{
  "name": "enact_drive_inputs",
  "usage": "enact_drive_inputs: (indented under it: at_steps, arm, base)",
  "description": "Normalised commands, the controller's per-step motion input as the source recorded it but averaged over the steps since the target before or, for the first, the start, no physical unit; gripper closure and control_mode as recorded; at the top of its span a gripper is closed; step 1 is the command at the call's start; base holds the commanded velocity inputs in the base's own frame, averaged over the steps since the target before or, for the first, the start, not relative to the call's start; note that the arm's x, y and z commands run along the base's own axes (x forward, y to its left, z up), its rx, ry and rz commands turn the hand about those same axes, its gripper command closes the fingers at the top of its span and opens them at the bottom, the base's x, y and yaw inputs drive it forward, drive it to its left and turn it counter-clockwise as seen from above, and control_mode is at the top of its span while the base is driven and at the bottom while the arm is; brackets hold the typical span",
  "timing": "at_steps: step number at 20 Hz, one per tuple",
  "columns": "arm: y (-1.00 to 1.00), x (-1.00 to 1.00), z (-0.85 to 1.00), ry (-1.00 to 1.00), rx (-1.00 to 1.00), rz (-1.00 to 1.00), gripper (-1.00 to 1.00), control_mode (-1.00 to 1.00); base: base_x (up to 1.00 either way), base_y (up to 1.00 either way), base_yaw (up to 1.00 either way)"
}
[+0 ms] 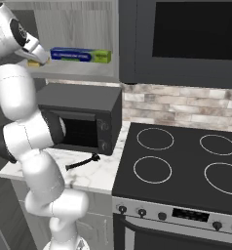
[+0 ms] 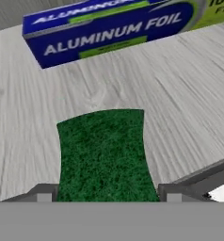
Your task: Pick the dish brush and sponge from the cabinet and place them on the counter.
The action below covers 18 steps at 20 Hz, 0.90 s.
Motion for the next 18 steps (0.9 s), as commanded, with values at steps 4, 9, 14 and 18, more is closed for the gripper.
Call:
enact_drive_inputs:
  at_steps: [4,9,14,18]
  arm:
    - [-0.03,-1.00,-0.03,-0.05,0.00,0.08,1.00,-1.00]
    - [-0.20,-0.98,-0.30,0.00,0.00,0.13,1.00,-1.00]
    - [-0.36,-0.68,-0.49,0.01,0.00,0.14,1.00,-1.00]
    - [-0.37,-0.31,-0.59,0.07,0.00,0.15,1.00,-1.00]
  base:
    - [0.00,0.00,0.00]
    - [0.00,0.00,0.00]
    - [0.00,0.00,0.00]
    - [0.00,0.00,0.00]
